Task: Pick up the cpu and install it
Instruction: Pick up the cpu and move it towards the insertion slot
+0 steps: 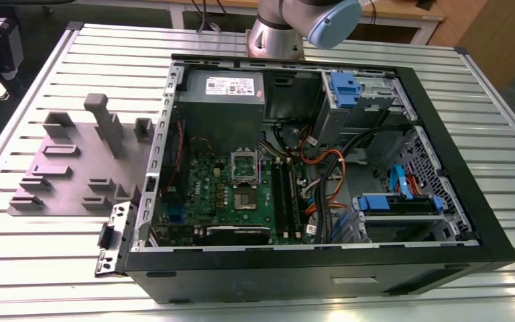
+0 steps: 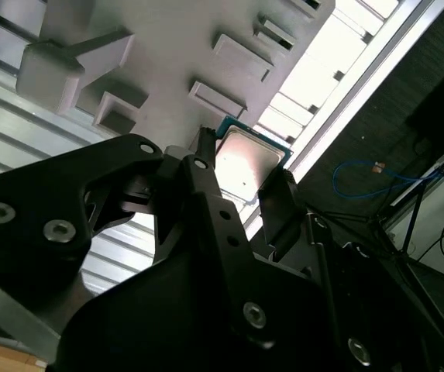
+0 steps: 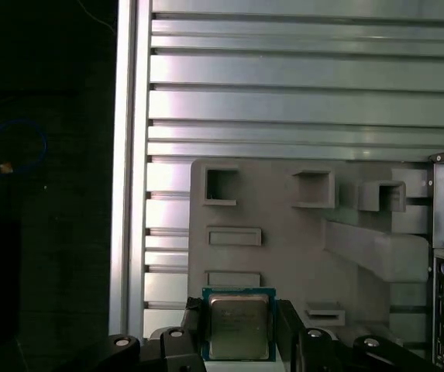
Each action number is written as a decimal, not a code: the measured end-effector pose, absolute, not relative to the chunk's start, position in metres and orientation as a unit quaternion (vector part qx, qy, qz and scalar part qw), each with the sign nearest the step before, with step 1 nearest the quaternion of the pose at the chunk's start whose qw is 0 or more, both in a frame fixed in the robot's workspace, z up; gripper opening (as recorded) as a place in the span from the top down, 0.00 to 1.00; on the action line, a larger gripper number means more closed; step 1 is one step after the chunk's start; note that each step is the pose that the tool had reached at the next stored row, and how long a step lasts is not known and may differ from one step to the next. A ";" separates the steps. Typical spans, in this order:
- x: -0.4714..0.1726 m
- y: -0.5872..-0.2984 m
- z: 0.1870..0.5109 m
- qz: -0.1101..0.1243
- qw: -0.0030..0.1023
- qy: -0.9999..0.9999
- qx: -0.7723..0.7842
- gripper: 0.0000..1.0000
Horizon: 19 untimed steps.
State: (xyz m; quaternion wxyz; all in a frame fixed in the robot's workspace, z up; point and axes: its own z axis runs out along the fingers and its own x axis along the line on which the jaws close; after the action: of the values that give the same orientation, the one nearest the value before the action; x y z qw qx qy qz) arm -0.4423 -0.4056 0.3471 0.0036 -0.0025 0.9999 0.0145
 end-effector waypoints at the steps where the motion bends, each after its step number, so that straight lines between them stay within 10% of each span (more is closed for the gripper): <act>1: -0.442 -0.406 0.348 0.015 0.004 1.000 -0.003 0.53; 19: -0.442 -0.405 0.366 0.014 0.004 1.000 0.016 0.53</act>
State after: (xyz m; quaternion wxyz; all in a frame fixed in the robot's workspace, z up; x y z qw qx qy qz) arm -0.4422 -0.4053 0.3659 0.0038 0.0161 0.9998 0.0144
